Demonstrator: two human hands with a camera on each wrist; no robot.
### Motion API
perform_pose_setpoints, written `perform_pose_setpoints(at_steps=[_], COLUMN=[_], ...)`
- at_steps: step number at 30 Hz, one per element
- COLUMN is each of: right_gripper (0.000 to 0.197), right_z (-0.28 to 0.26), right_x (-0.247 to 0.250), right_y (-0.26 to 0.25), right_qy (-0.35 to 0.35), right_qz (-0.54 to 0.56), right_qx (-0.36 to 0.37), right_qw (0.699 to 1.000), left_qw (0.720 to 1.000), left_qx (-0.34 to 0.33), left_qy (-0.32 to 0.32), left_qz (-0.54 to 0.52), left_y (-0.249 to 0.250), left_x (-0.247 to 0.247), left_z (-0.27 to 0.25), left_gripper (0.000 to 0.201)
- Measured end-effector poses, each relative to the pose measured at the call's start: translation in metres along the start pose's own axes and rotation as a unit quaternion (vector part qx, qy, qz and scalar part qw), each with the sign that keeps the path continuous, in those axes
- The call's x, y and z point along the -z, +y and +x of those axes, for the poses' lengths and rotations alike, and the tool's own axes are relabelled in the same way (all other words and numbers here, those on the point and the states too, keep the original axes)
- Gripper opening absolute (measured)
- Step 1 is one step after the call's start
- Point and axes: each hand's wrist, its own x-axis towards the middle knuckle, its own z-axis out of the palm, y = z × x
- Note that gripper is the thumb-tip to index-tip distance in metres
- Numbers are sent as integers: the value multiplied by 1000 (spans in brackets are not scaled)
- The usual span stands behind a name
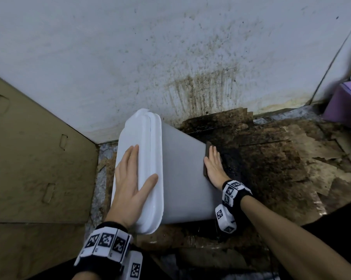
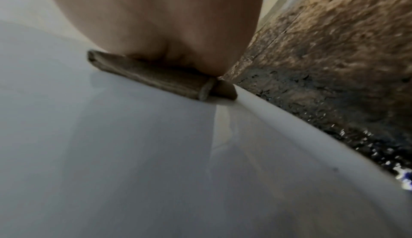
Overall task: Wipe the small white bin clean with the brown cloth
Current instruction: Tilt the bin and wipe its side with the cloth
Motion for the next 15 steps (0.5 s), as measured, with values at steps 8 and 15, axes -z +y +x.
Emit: perform_pose_setpoints(at_steps=[8,15], right_gripper=[59,57], right_z=[-32,-45], right_x=[-13,-15], right_y=[-65,-71], right_qy=[-32,-41], right_qz=[19,-7], right_qx=[105,215], right_qw=[994,976], left_qw=[1000,1000], left_qx=[-5,-5], left_qy=[8,11], left_qz=[13,12], left_y=[4,2], left_x=[-3,-4], left_z=[0,1], left_gripper=[87,86])
